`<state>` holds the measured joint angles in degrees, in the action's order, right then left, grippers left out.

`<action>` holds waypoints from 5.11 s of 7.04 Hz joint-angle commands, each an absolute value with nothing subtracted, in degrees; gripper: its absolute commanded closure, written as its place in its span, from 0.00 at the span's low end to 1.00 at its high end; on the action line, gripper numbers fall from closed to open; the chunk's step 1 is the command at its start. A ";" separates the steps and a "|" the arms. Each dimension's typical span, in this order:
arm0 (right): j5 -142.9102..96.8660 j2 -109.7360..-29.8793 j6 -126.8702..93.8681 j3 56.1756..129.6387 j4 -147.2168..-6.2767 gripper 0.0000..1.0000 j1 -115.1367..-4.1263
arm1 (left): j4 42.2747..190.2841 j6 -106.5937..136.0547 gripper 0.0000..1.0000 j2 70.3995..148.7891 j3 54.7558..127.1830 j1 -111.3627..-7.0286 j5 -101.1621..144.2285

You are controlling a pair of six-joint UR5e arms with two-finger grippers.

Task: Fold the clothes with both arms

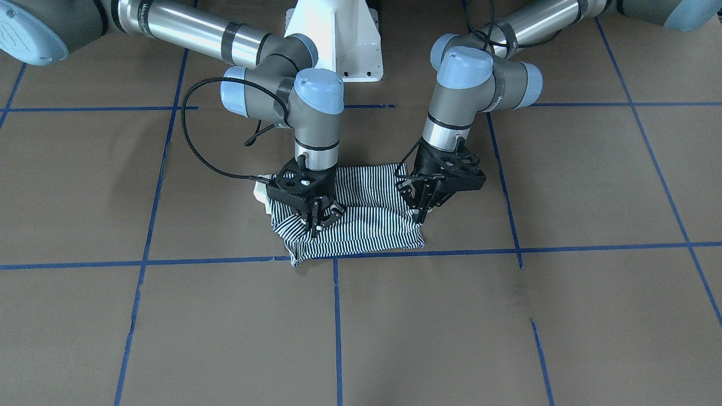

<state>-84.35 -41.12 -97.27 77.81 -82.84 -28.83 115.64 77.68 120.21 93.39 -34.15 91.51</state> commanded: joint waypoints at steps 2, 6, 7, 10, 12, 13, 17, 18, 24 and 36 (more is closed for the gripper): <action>-89.73 -40.78 -91.06 80.58 -83.05 0.00 -30.41 | 116.10 61.41 0.00 119.10 94.66 -39.70 100.31; -83.43 -41.84 -81.43 81.74 -85.93 0.00 -22.78 | 117.16 56.25 0.00 117.60 94.75 -42.36 102.22; -83.50 -41.92 -77.91 81.83 -87.96 0.00 -22.76 | 117.25 56.34 0.00 117.60 94.66 -42.36 102.22; -83.06 -41.40 -74.54 79.37 -87.98 0.00 -22.93 | 117.25 56.43 0.00 117.60 94.75 -42.36 102.22; -83.23 -41.05 -72.43 75.43 -87.45 0.00 -26.61 | 117.25 56.87 0.00 117.60 94.83 -42.36 102.22; -83.84 -38.70 -70.86 71.32 -87.10 0.00 -29.59 | 117.25 56.87 0.00 117.60 94.92 -42.28 102.22; -94.88 -33.76 -64.45 59.50 -78.40 0.00 -42.69 | 117.16 56.95 0.00 117.42 94.57 -42.10 102.13; -100.14 -33.49 -63.29 60.81 -78.31 0.00 -44.63 | 116.72 56.95 0.00 117.68 93.96 -41.66 102.04; -102.39 -42.19 -63.37 73.04 -78.66 0.00 -44.65 | 114.62 65.92 0.00 126.81 82.73 -31.64 93.78; -108.26 -55.05 -55.15 86.25 -78.92 0.00 -48.41 | 110.89 43.45 0.00 117.55 95.88 -47.28 104.84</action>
<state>-105.89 -49.39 -59.33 80.13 -78.56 -46.45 115.80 46.58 122.36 85.45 -46.91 102.56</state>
